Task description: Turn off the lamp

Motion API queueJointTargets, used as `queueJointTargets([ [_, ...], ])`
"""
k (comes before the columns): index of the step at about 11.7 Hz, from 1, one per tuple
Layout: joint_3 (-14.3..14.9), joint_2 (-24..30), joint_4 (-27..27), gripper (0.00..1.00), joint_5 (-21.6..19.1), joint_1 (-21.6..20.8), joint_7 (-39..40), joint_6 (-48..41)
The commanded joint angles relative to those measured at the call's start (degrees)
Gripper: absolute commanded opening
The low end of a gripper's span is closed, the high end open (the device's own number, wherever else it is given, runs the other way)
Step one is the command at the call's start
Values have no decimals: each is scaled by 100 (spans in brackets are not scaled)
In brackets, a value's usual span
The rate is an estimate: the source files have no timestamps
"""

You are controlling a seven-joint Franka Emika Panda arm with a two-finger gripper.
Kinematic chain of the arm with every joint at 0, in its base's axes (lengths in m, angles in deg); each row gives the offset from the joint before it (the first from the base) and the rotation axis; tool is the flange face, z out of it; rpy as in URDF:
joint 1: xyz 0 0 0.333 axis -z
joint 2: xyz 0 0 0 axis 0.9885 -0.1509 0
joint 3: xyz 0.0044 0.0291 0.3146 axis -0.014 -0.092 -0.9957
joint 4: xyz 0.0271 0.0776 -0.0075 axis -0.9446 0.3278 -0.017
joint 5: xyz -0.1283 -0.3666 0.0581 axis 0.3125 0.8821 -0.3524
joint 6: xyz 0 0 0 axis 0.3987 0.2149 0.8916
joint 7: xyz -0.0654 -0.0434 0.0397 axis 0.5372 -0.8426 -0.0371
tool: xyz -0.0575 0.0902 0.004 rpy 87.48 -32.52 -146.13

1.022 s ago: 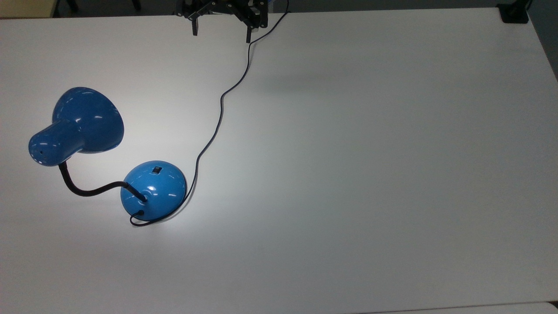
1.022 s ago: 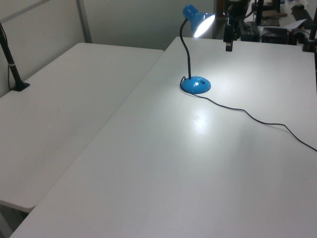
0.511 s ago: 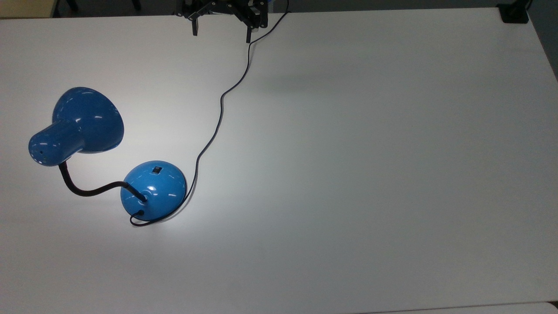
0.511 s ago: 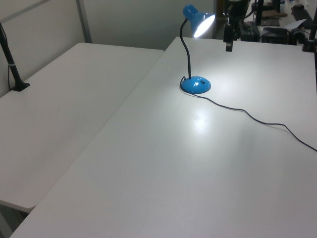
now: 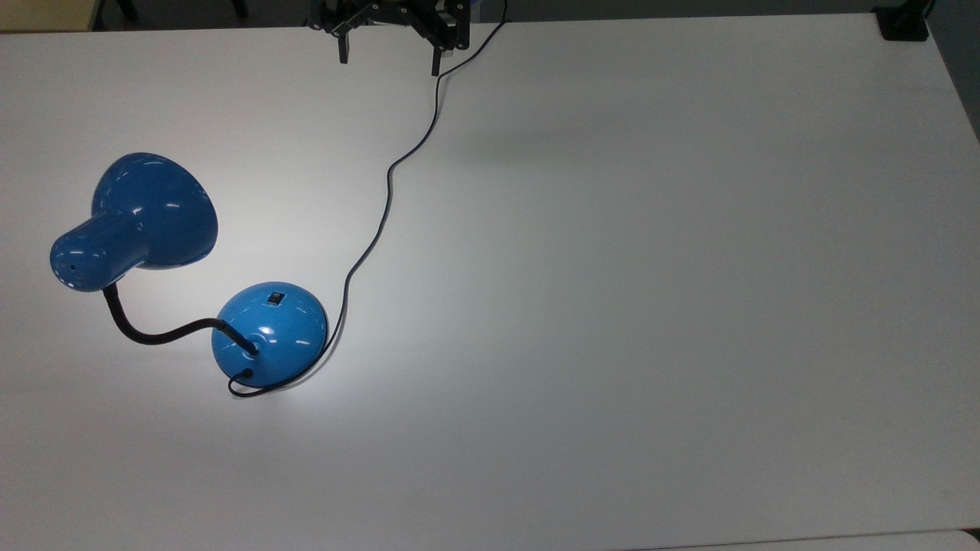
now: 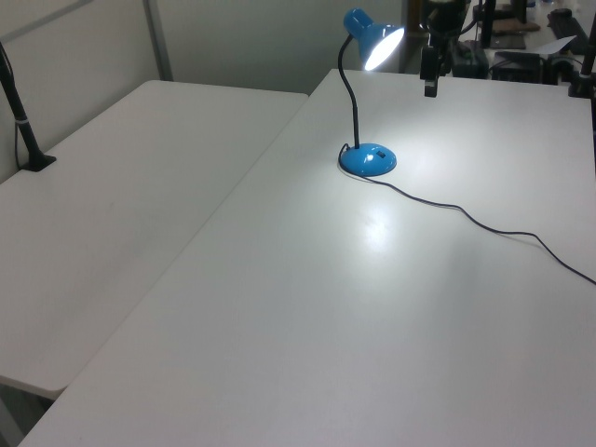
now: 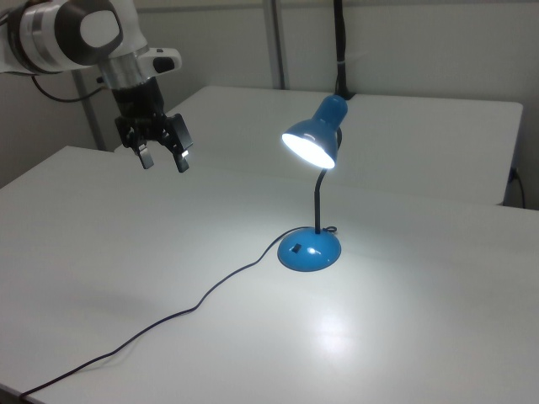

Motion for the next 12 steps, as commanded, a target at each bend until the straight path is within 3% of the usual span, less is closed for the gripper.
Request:
queueJointTargets([
  [1,22,44,6,49,-123,-16,397,-168],
  [2,22,52,6,24,-123,-7,416,-186],
  [3,22,35,6,8,-123,-7,425,-169],
  [4,22,35,6,0,-123,-7,416,-160],
  [12,22,-9,-3,0,-123,11,416,-116],
])
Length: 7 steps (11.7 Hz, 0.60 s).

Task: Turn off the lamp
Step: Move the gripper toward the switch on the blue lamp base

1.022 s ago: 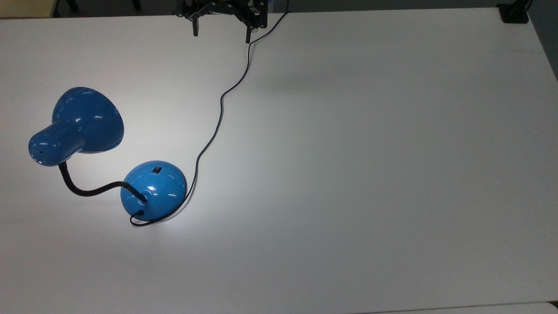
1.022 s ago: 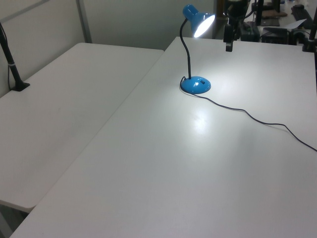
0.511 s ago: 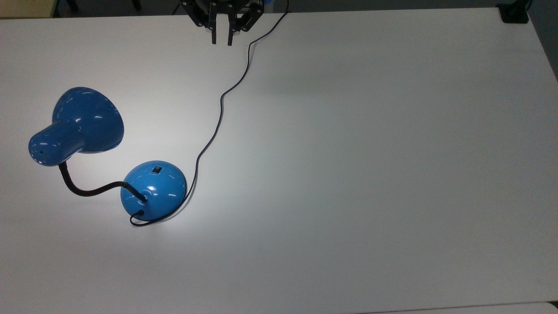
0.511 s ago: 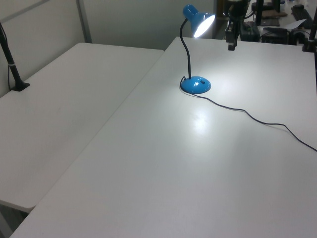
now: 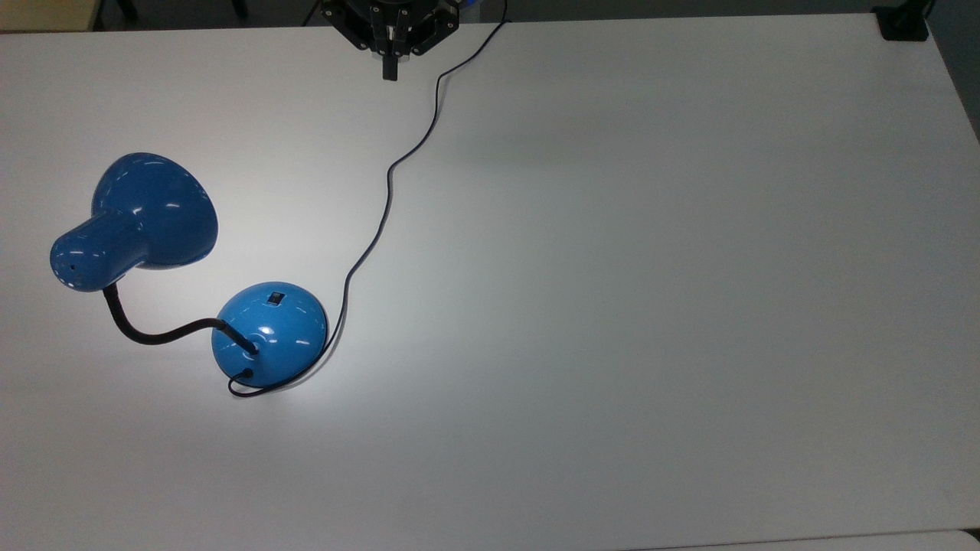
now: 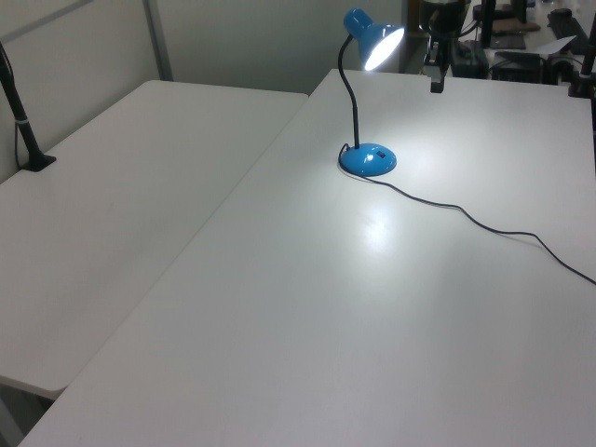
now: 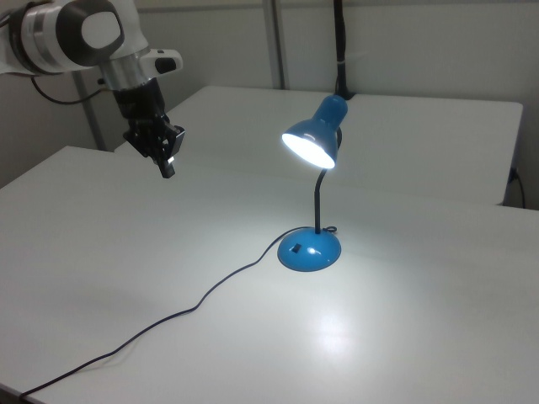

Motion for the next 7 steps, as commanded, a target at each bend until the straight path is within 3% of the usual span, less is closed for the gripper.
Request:
queueJointTargets([
  [1,22,-13,4,0,-122,-3,128,-11],
  [7,22,-13,803,0,-122,119,-363,1192],
])
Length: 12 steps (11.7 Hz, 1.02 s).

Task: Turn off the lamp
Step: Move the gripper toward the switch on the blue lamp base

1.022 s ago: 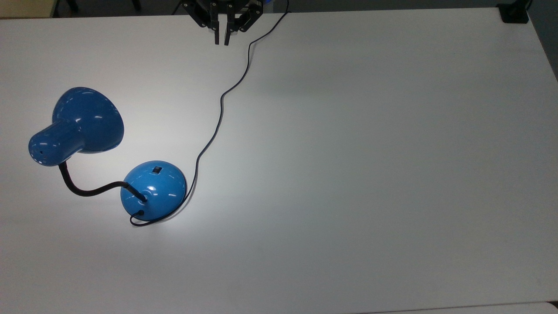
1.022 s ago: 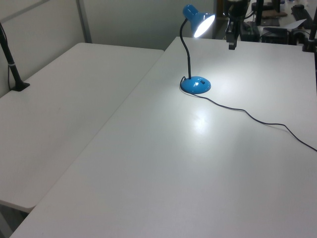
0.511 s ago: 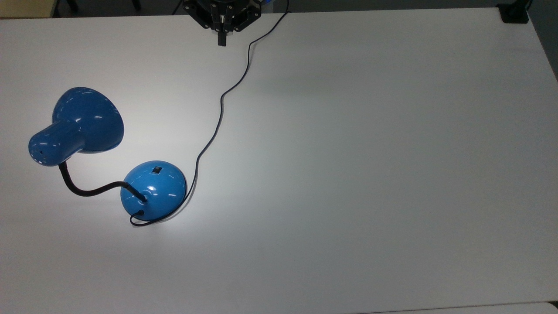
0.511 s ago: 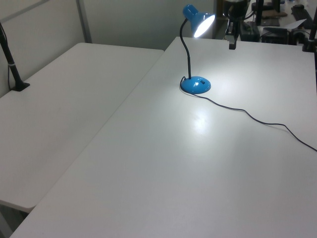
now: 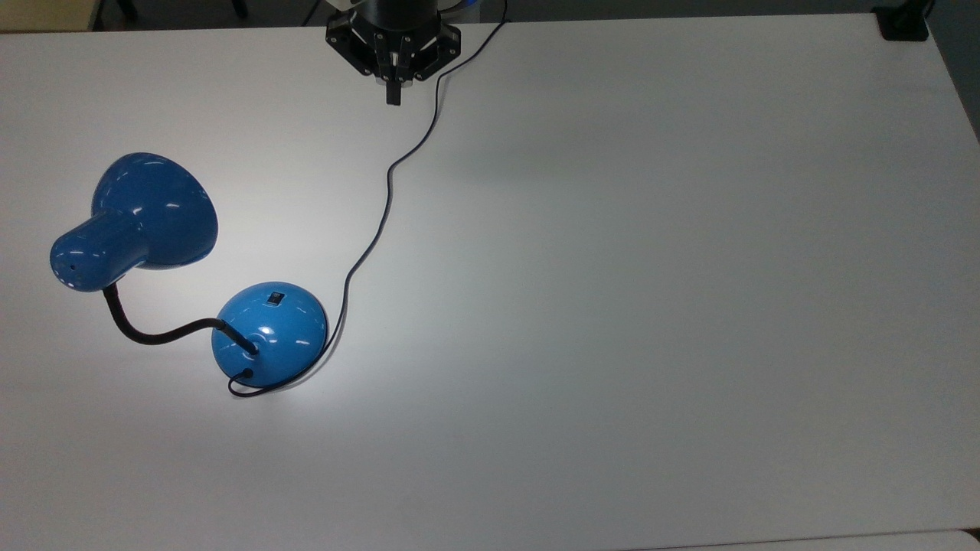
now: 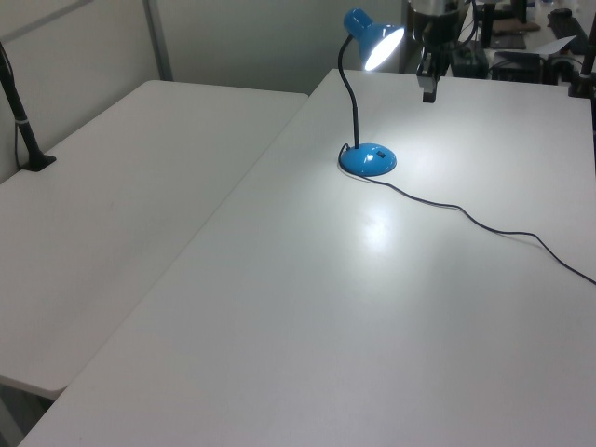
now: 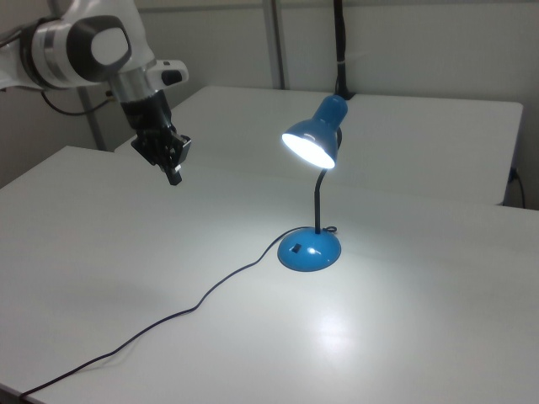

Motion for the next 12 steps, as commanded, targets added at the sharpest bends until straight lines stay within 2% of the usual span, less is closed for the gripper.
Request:
queueJointTargets([
  [1,22,77,723,0,-115,207,-344,911],
  [4,22,-19,1094,0,-115,541,-572,1633],
  [10,22,-782,1130,0,-115,1103,-1101,3090],
  [12,22,-924,1375,0,-107,1227,-1101,3802],
])
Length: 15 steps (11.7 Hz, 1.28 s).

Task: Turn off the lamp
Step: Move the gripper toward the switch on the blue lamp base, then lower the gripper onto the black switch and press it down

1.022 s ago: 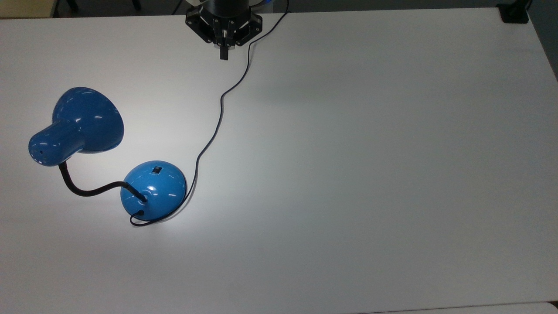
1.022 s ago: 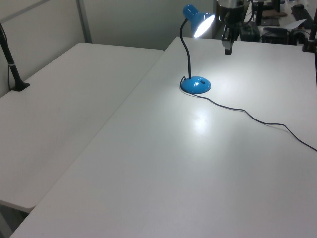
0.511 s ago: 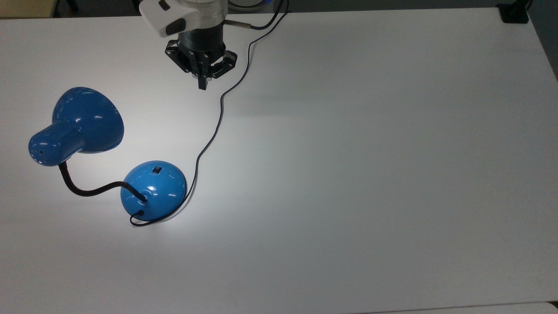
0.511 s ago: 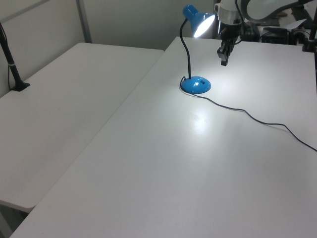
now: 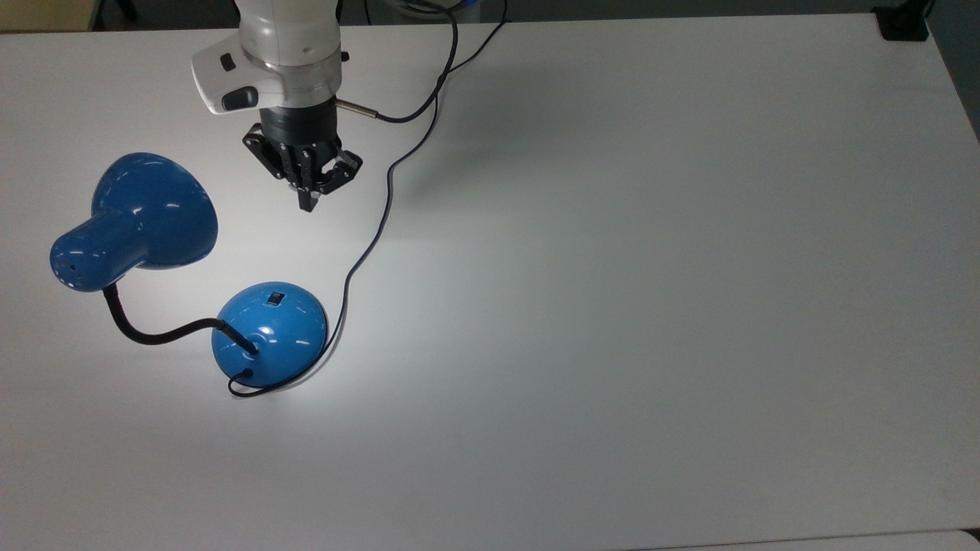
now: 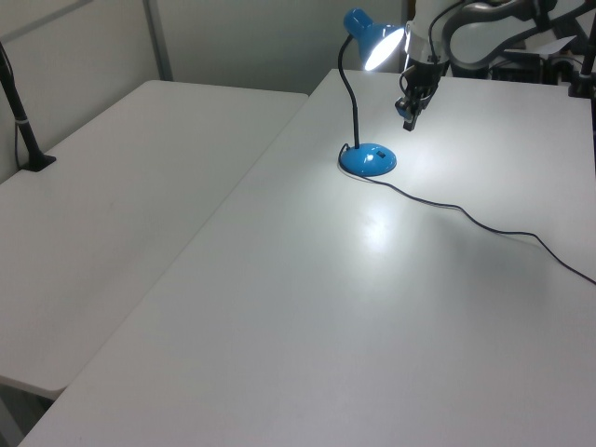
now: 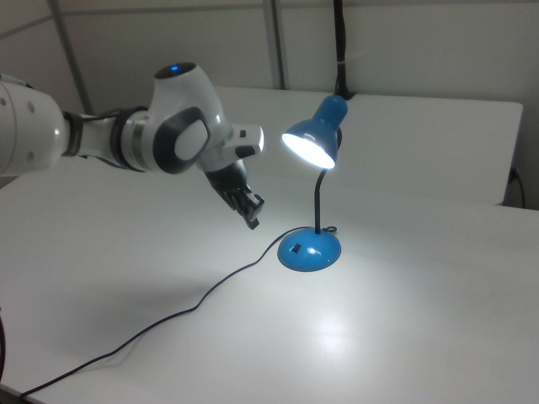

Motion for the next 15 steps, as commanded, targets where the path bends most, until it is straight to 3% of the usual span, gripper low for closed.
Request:
queueJointTargets([
  [1,12,-242,449,0,-94,158,-111,1244],
  [8,12,-866,460,0,-33,316,-58,2442],
  [15,3,-1192,345,0,-24,483,-58,2900],
])
